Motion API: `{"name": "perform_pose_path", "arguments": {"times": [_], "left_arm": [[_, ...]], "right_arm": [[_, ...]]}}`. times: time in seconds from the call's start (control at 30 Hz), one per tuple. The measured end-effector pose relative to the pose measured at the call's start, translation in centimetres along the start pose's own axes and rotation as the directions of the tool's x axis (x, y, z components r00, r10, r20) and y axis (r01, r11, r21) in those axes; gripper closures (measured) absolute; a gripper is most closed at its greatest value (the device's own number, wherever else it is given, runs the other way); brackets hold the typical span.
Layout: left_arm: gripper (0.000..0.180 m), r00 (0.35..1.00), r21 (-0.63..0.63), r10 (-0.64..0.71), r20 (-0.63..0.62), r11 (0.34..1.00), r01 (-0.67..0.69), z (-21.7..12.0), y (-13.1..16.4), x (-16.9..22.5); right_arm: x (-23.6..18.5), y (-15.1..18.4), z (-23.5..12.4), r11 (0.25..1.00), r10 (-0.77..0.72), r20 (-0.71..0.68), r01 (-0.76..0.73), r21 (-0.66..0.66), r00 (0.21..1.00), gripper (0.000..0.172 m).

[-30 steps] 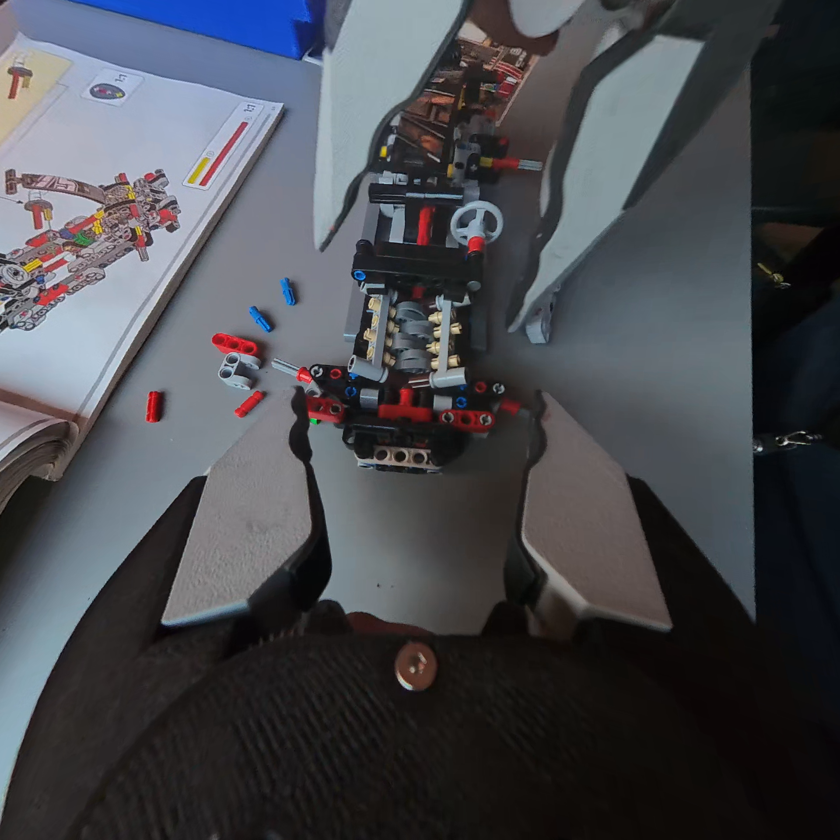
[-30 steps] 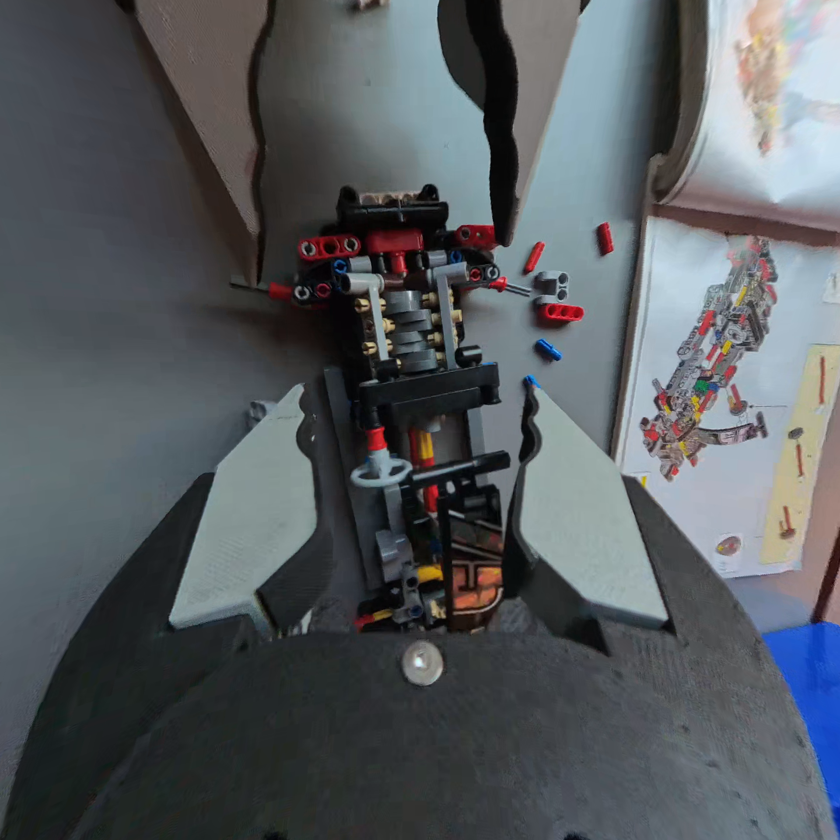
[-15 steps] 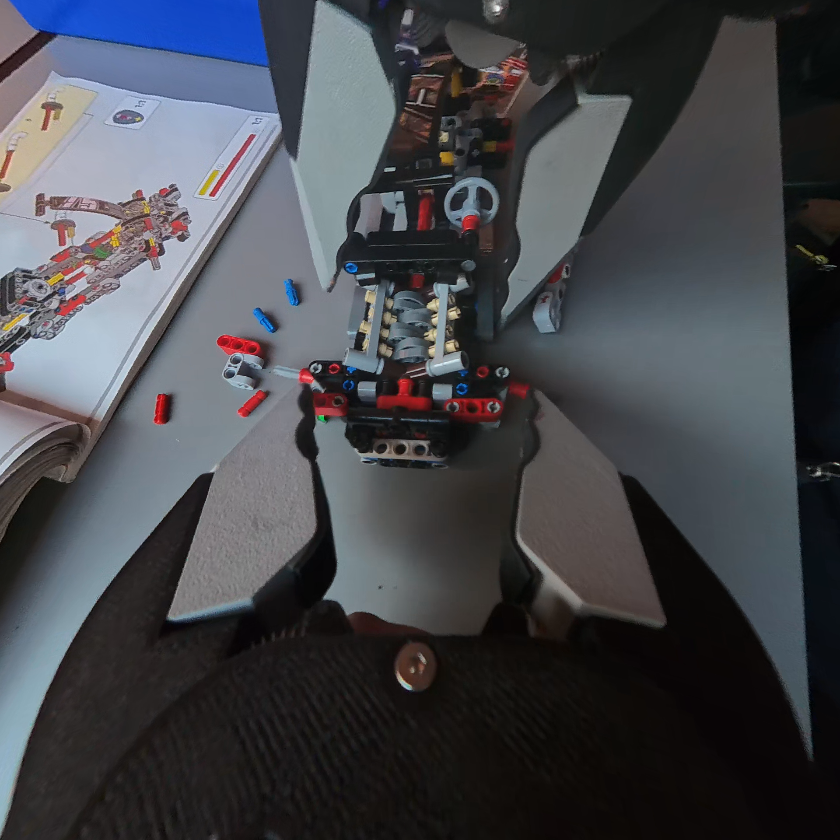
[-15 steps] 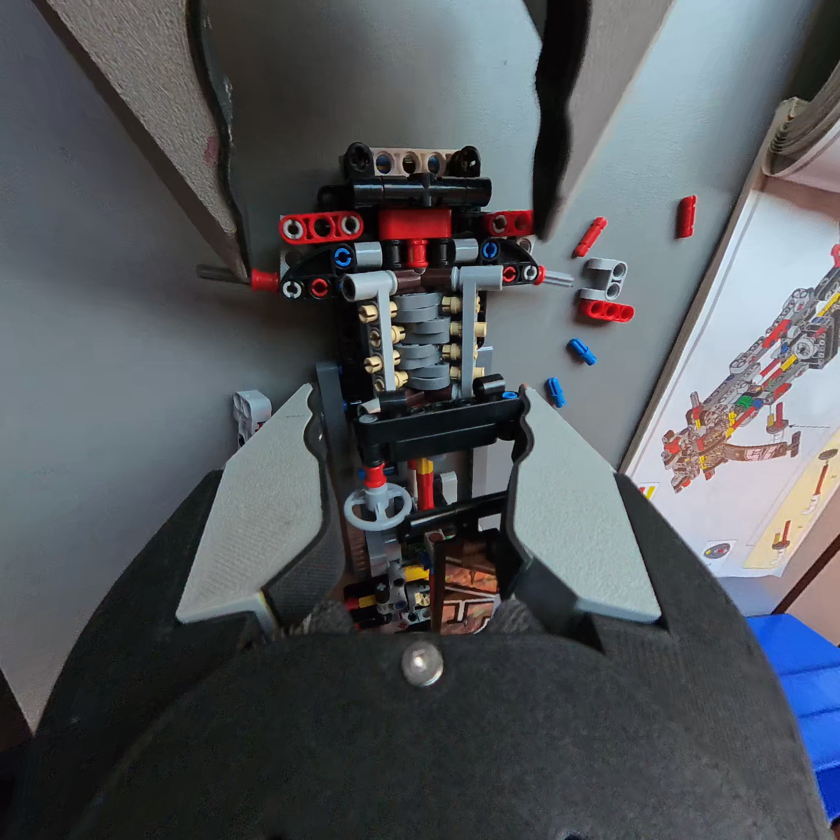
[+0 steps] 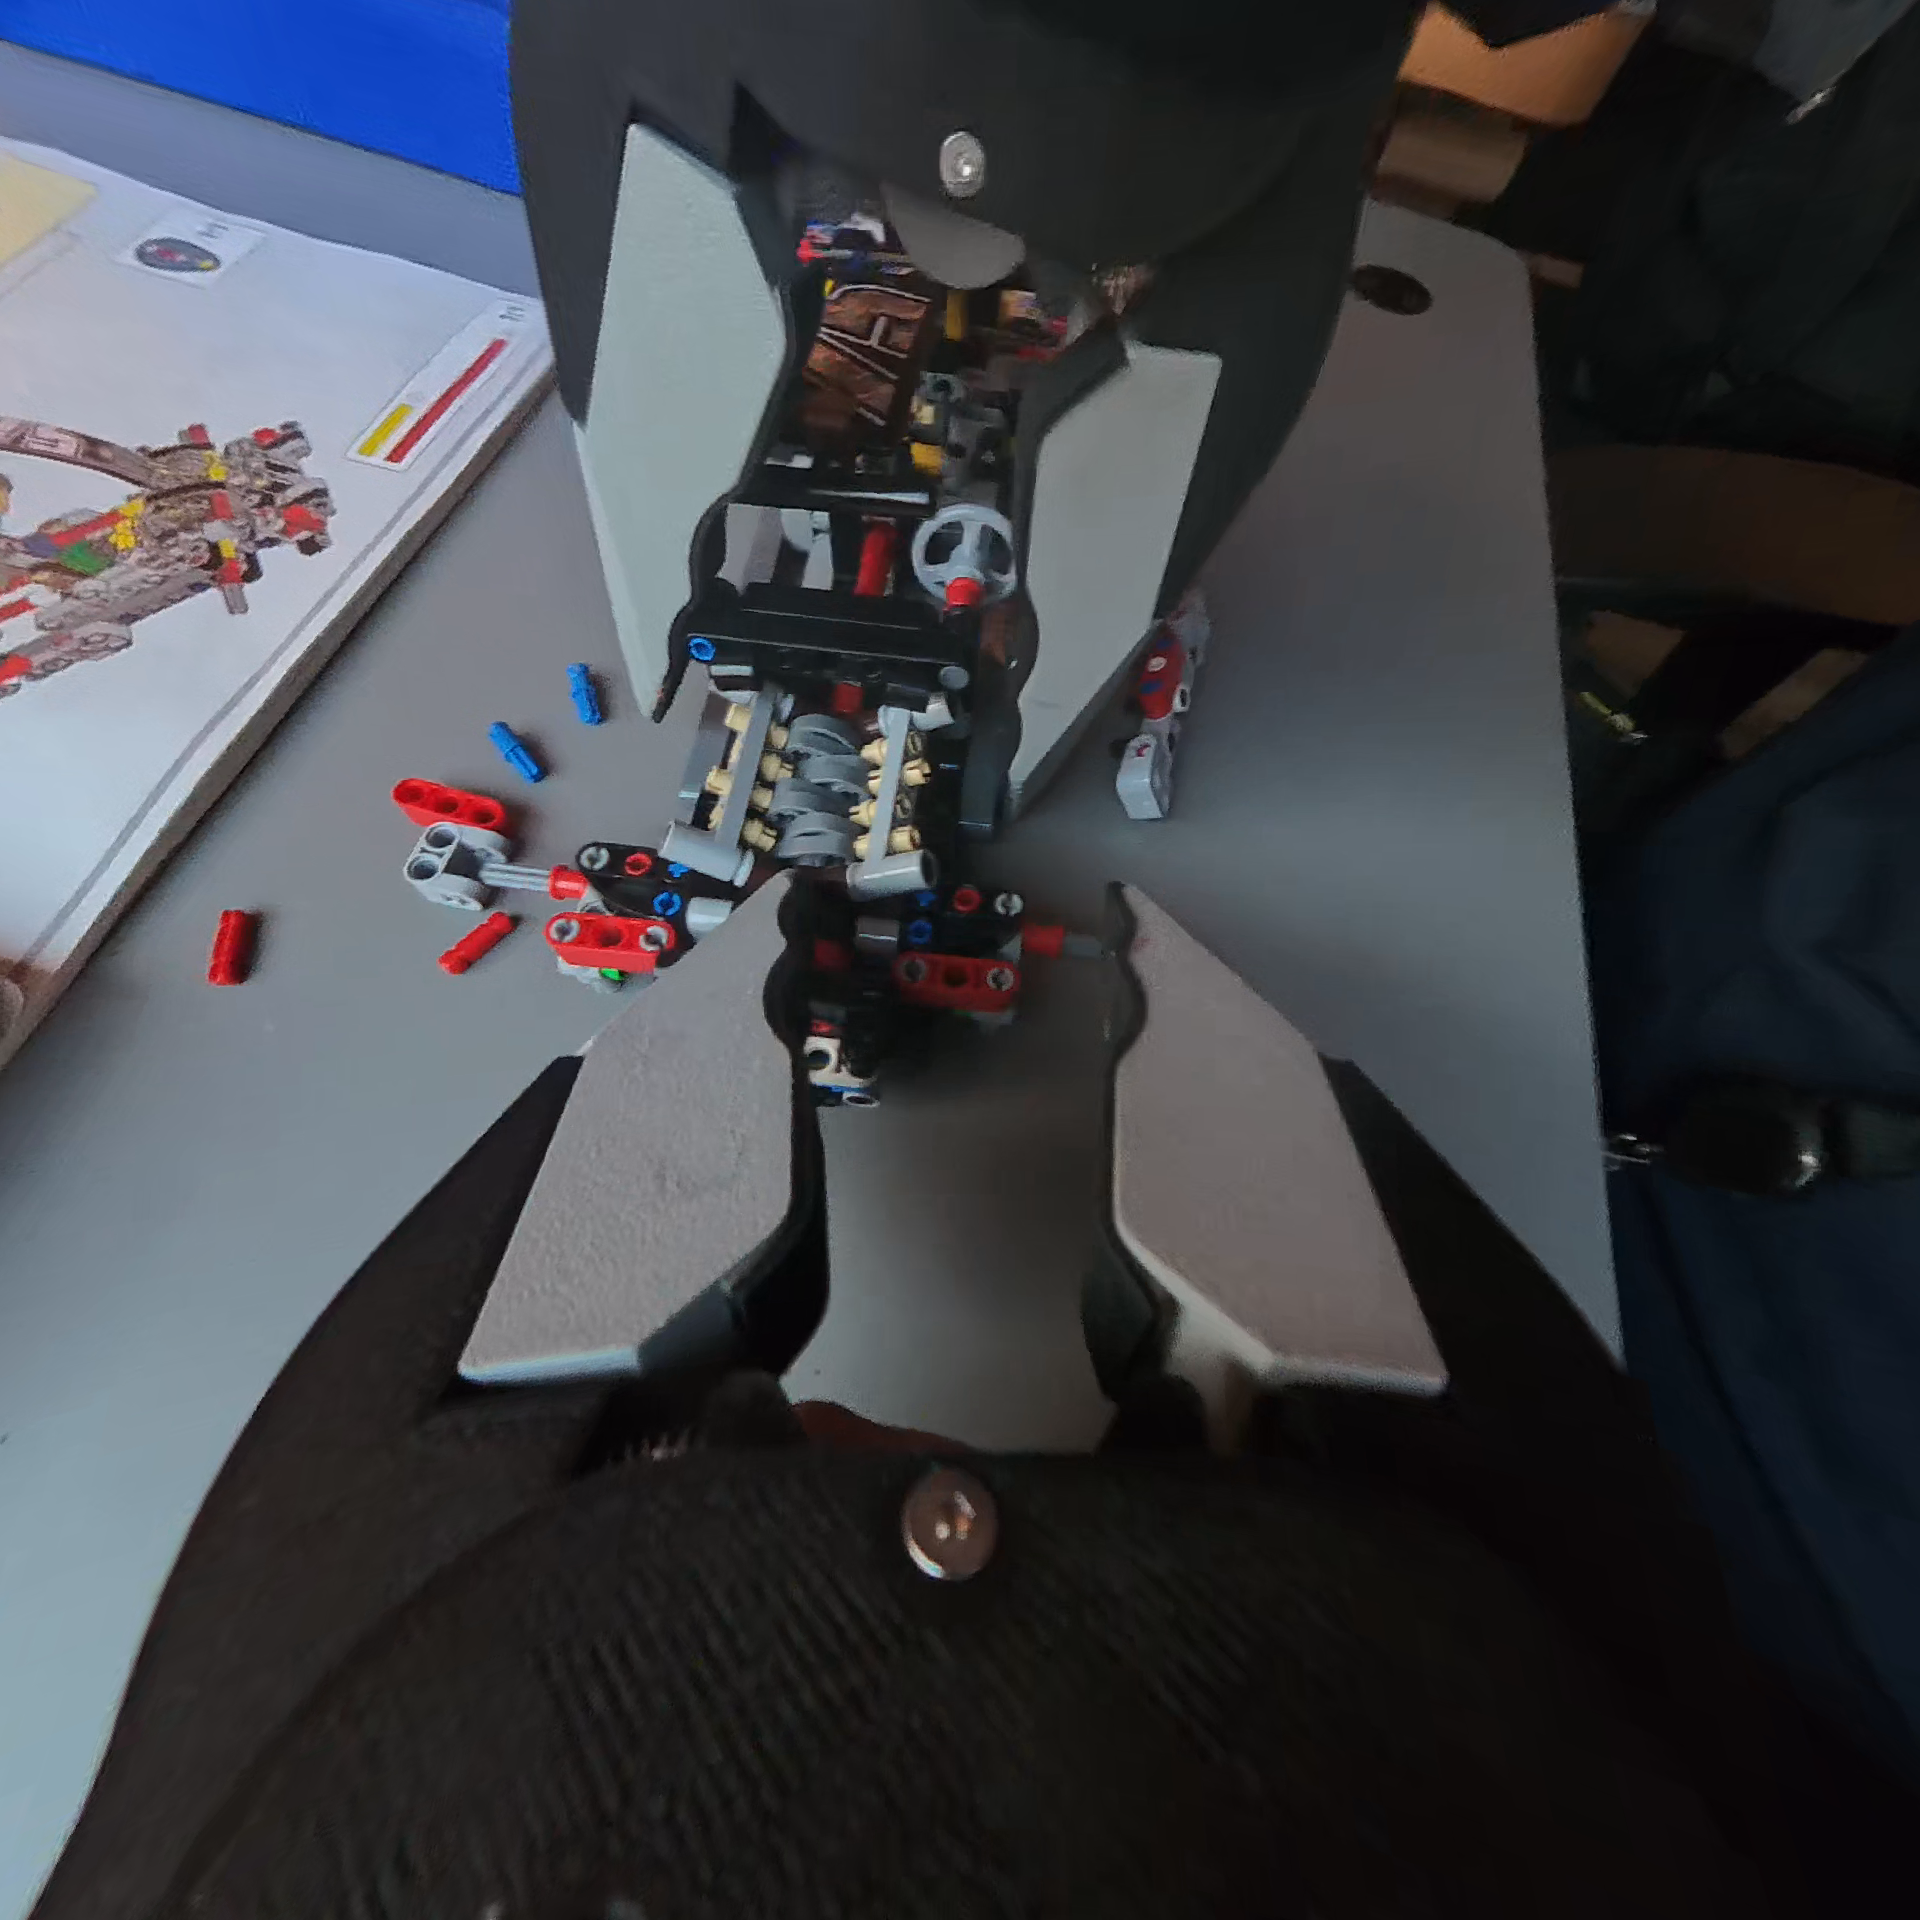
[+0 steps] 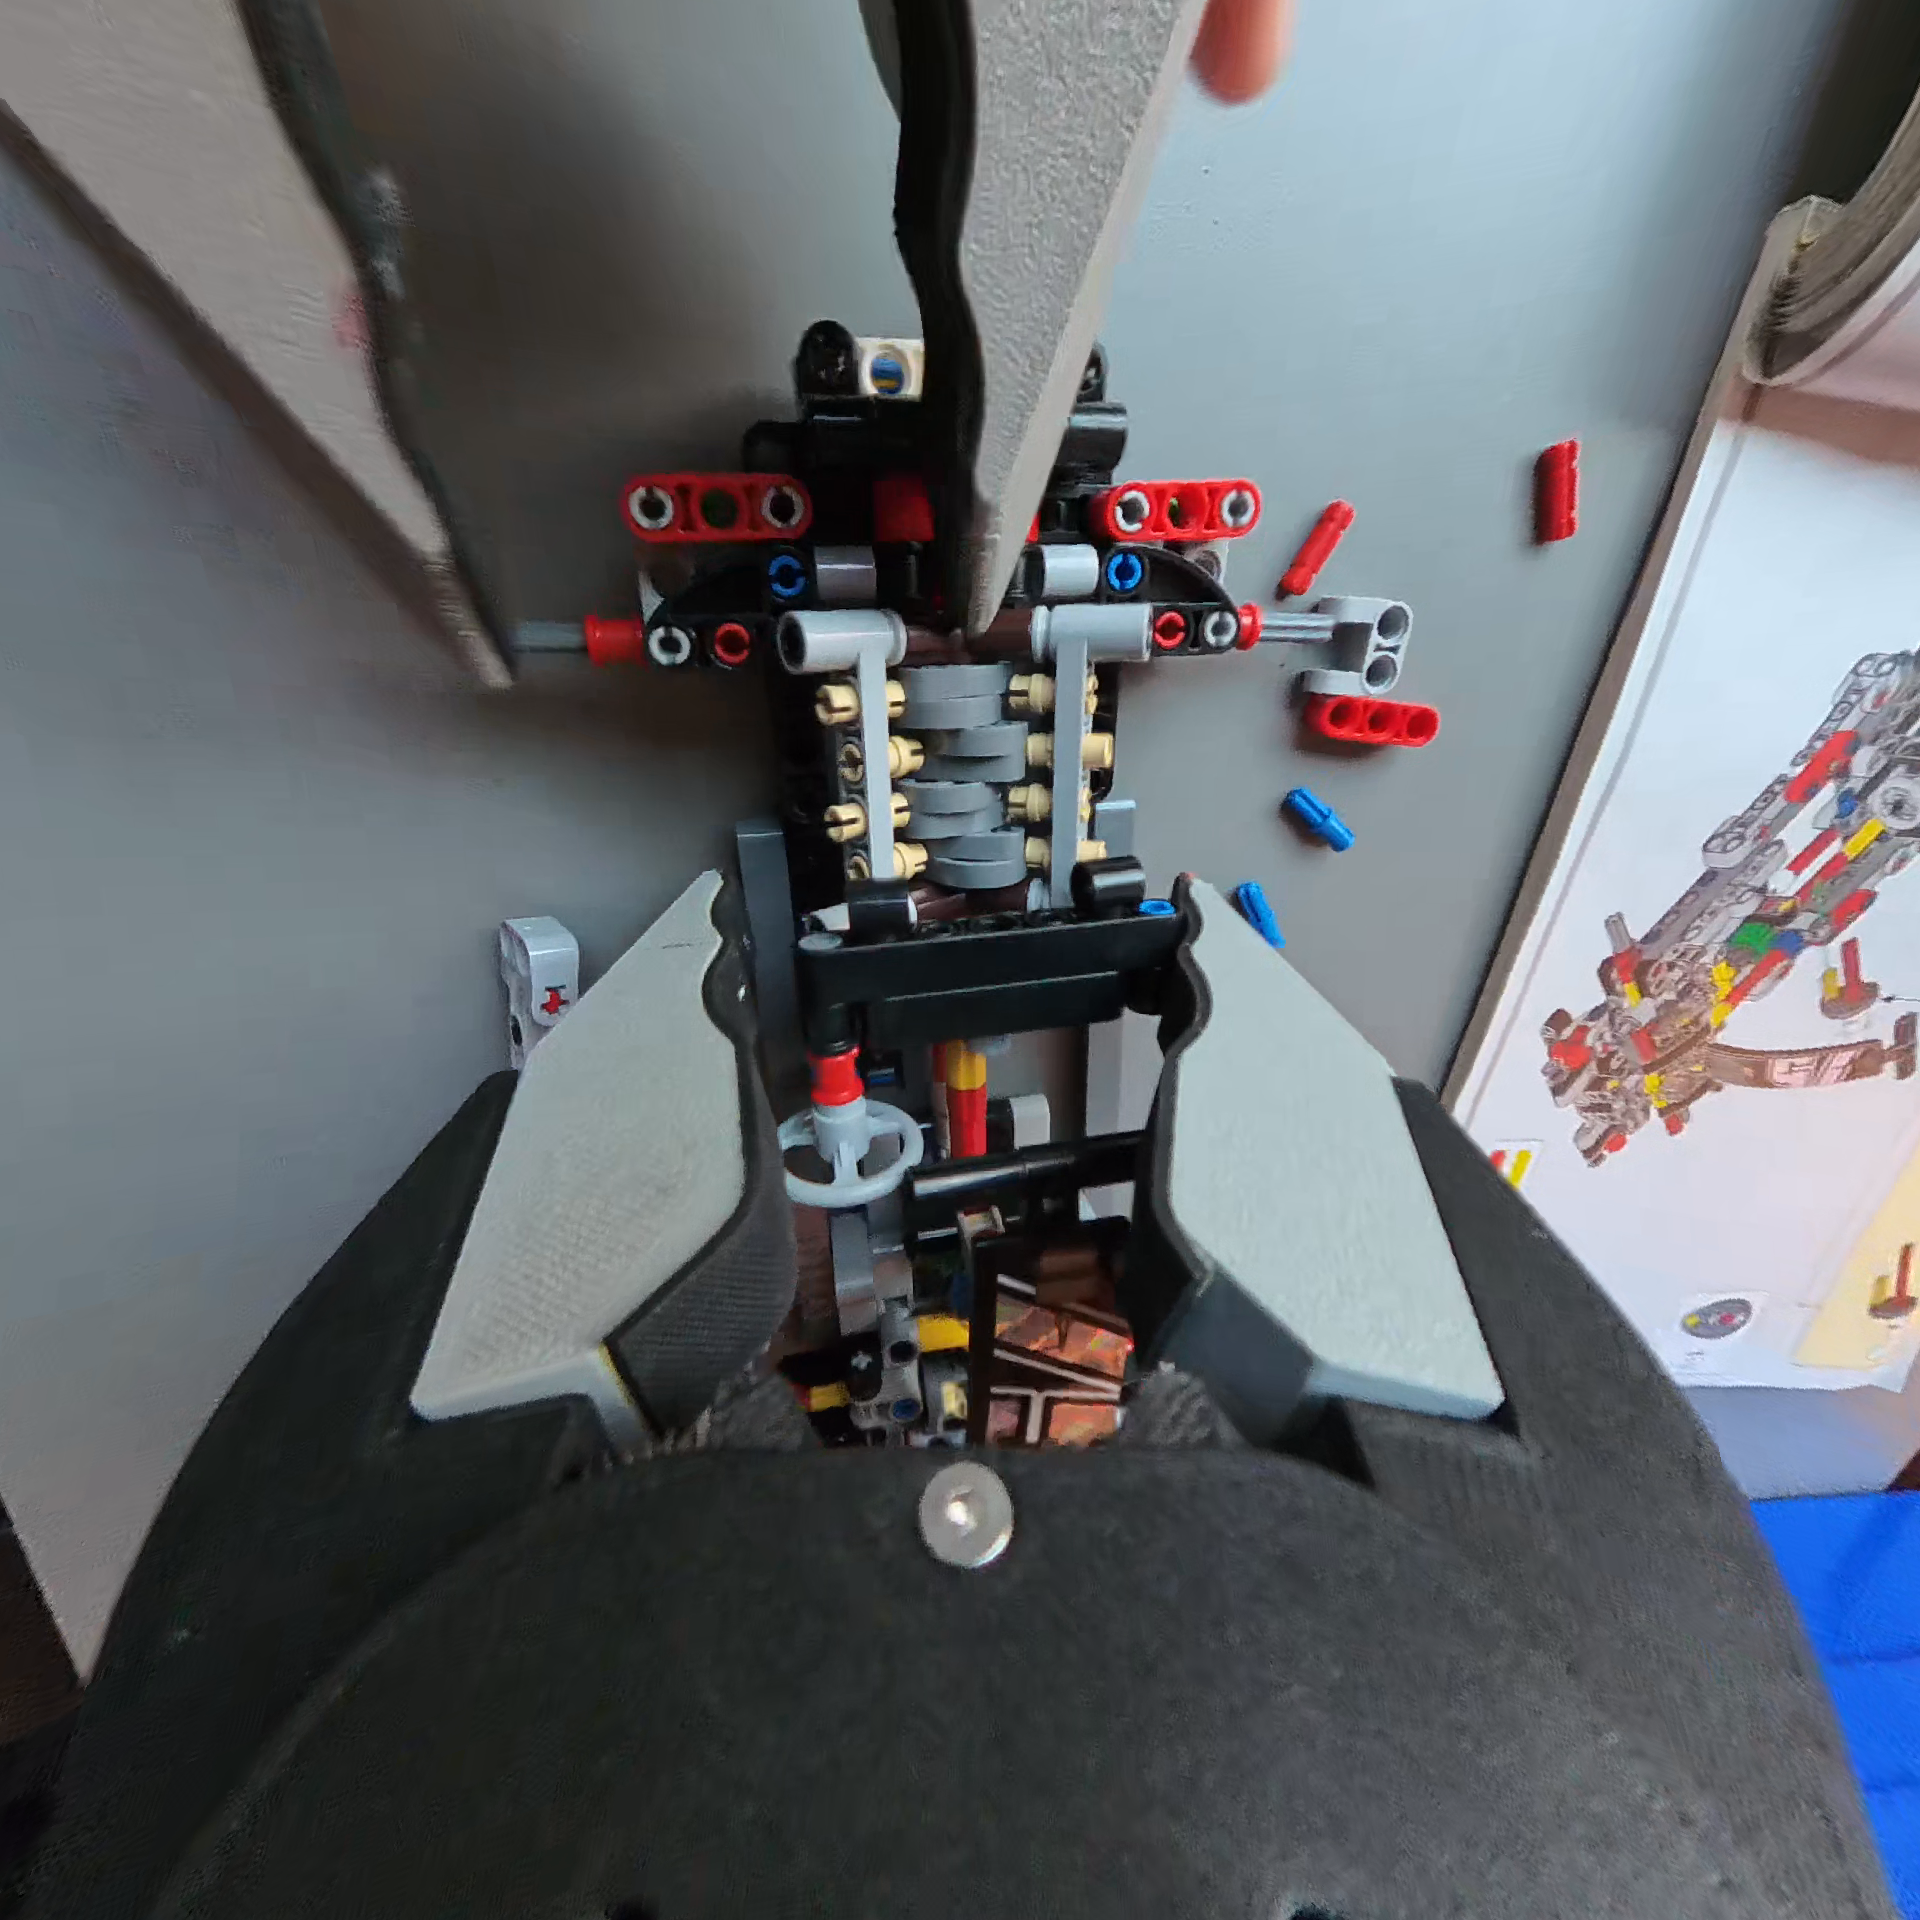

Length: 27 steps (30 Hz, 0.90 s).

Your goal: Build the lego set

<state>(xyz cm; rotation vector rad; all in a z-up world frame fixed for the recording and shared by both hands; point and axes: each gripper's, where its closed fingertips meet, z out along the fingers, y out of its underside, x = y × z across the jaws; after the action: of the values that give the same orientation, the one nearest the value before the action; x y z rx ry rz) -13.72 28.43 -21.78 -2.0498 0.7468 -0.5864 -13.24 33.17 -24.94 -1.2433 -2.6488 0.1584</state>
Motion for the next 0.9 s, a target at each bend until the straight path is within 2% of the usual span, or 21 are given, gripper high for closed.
{"name": "perform_pose_path", "arguments": {"times": [0.17,0.2,0.27,0.43,0.5,0.57,0.63,0.7,0.8,0.9], "left_arm": [[0.101,0.997,0.05,-0.045,-0.055,0.998,0.048,-0.5,-0.6,0.2],[0.101,0.996,0.074,-0.066,-0.065,0.995,0.071,-0.8,-0.9,0.0],[0.101,0.993,0.106,-0.09,-0.078,0.99,0.098,-1.3,-1.2,-0.3],[0.099,0.993,0.128,-0.097,-0.069,0.986,0.105,-1.8,-1.3,-0.7],[0.101,0.991,0.135,-0.119,-0.054,0.983,0.125,-2.1,-1.2,-1.3],[0.102,0.992,0.126,-0.124,0.004,0.984,0.122,-2.4,-0.9,-2.4],[0.102,0.991,0.074,-0.102,0.084,0.993,0.096,-2.6,0.0,-3.3],[0.103,0.992,0.013,-0.09,0.086,0.996,0.09,-2.2,0.7,-3.0],[0.105,0.991,-0.061,-0.106,0.08,0.992,0.111,-0.9,1.6,-2.7],[0.108,0.99,-0.077,-0.11,0.088,0.99,0.117,-0.4,1.6,-2.7]], "right_arm": [[0.2,-0.2,-0.1,1.0,-0.011,-0.036,0.011,0.0,0.999,0.09],[0.4,-0.3,-0.1,1.0,-0.017,-0.052,0.017,0.004,0.998,0.08],[0.8,-0.6,-0.5,0.999,-0.035,-0.1,0.036,0.015,0.994,0.075],[0.5,-2.1,-4.4,0.98,-0.063,-0.236,0.105,0.169,0.97,0.076],[0.1,-0.8,-7.1,0.959,0.017,-0.234,0.05,0.279,0.972,0.081],[-0.3,2.9,-9.0,0.928,0.134,-0.18,-0.059,0.368,0.974,0.092],[-0.2,7.1,-9.5,0.876,0.257,-0.124,-0.176,0.45,0.958,0.109],[0.3,10.1,-8.7,0.826,0.359,-0.069,-0.282,0.489,0.931,0.112],[0.7,10.5,-7.4,0.764,0.39,0.014,-0.332,0.553,0.921,0.116],[1.8,9.8,-6.3,0.771,0.363,-0.004,-0.299,0.562,0.932,0.12]]}}
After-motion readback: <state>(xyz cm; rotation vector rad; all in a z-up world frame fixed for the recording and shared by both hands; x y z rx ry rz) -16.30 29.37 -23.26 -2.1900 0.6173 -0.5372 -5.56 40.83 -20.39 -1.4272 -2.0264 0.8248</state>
